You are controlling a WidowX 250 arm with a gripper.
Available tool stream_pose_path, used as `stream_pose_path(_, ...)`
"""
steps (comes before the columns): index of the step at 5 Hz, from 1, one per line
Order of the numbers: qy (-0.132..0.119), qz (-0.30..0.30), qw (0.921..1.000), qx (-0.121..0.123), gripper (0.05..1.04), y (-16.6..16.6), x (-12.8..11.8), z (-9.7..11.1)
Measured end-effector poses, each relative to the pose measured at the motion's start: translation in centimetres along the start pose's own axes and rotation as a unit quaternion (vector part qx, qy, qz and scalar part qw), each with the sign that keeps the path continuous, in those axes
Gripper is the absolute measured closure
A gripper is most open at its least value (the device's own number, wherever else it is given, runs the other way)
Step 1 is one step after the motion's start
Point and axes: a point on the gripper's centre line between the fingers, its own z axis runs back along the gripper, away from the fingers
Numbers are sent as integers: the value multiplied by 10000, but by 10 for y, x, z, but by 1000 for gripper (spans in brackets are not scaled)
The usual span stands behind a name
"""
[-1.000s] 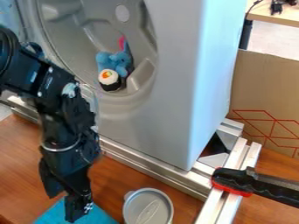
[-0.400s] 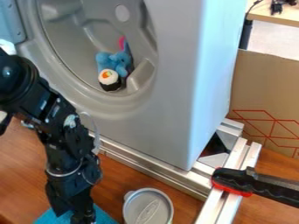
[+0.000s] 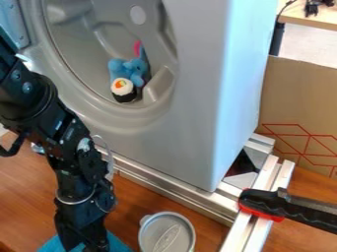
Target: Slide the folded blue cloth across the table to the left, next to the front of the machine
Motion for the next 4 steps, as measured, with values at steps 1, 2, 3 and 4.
stream_pose_path(1,-21,350,9994,81,90,26,2,0)
stream_pose_path(2,67,611,9979,184,89,65,11,0)
stream_pose_path(3,232,615,9975,276,89,90,13,0)
stream_pose_path(4,161,669,9972,310,88,109,13,0)
